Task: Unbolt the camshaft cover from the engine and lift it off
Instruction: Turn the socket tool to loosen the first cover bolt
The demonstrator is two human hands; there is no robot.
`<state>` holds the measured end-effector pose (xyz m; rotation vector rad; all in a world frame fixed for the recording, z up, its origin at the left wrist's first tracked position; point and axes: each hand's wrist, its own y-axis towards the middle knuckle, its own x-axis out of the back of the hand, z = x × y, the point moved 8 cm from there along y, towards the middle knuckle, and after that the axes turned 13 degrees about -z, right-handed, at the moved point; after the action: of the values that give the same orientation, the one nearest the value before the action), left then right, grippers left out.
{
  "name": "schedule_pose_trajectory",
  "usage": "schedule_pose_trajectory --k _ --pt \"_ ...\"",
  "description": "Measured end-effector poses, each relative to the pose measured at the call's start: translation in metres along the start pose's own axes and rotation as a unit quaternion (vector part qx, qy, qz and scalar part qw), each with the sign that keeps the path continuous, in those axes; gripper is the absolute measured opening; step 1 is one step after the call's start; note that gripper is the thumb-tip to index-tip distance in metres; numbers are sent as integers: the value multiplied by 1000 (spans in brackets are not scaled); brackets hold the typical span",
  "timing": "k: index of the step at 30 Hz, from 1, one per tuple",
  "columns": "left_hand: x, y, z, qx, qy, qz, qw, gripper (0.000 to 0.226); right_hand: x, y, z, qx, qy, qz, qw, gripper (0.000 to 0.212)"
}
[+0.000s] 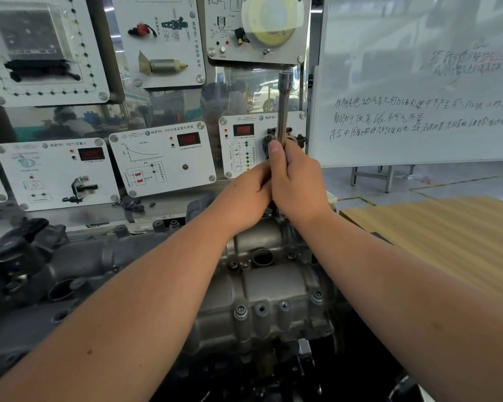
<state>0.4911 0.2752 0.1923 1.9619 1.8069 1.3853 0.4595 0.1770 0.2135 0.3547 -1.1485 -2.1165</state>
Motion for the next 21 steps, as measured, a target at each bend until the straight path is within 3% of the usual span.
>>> schedule_pose_trajectory --k 6,8,13,19,21 --pt "2 3 1 -6 3 -16 1000 23 0 -1 4 33 -5 5 999 15" --pt "1 2 2 1 -6 -12 1000 27 1 -1 6 35 -15 1 999 28" --pt "-2 -4 -2 0 -31 11 999 39 2 0 0 3 -7 -16 1000 37" --pt "2 1 -2 -7 -6 -7 1000 26 -2 0 0 15 -19 12 1000 22" --pt "2 1 -2 -12 -8 -14 1000 25 -2 0 0 10 -7 10 1000 29"
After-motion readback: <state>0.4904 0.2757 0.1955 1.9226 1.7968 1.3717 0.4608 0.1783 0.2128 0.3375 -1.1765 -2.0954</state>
